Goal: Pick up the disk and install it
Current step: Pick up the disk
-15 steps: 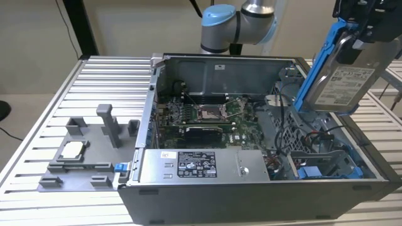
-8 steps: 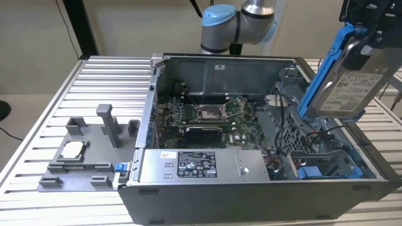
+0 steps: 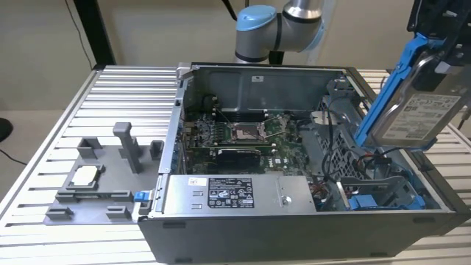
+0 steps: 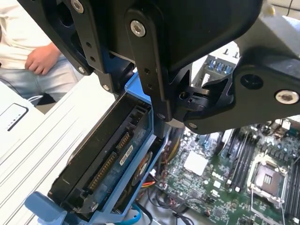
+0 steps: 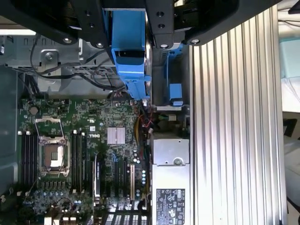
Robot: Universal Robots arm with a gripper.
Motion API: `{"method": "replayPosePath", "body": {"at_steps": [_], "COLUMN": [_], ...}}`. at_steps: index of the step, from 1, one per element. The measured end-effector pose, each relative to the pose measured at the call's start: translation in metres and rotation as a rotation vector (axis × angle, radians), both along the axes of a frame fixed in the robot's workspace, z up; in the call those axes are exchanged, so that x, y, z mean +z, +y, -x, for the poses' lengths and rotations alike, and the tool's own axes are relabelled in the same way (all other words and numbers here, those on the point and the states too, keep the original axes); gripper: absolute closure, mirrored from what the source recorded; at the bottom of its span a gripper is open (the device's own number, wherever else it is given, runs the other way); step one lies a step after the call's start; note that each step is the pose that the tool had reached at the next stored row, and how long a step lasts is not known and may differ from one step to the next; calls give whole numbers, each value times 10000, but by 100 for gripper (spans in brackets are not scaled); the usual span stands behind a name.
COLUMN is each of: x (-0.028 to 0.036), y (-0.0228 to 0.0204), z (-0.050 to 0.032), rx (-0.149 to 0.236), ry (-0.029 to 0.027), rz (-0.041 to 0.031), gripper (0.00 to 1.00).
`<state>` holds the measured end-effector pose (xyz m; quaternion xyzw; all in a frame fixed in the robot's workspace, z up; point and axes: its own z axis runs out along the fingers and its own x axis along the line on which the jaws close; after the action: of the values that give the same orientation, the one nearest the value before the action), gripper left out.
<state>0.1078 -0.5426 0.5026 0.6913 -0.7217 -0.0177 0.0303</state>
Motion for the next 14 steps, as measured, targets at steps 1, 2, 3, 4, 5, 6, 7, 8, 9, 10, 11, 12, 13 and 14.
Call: {"method": "replayPosePath", "body": {"at_steps": [1, 2, 3, 4, 5, 6, 7, 8, 9, 10, 11, 12, 13, 14], "x": [0, 0, 0, 0, 0, 0, 0, 0, 0, -1, 0, 0, 0, 0], "y": [-21, -43, -63, -82, -104, -123, -143, -160, -171, -172, -172, -172, -172, -172], "z": [-2, -3, -5, -7, -8, -9, -10, -11, -12, -12, -12, -12, -12, -12], "rx": [0, 0, 0, 1, 0, 0, 0, 0, 0, 1, 4, 6, 9, 9], "ry": [0, 0, 0, 0, 0, 0, 0, 0, 0, 0, 0, 0, 0, 0], "rz": [-2, -4, -4, -3, -4, -5, -5, -4, -4, -5, -5, -5, -5, -5], "gripper": [100, 100, 100, 100, 100, 100, 100, 100, 100, 100, 100, 100, 100, 100]}}
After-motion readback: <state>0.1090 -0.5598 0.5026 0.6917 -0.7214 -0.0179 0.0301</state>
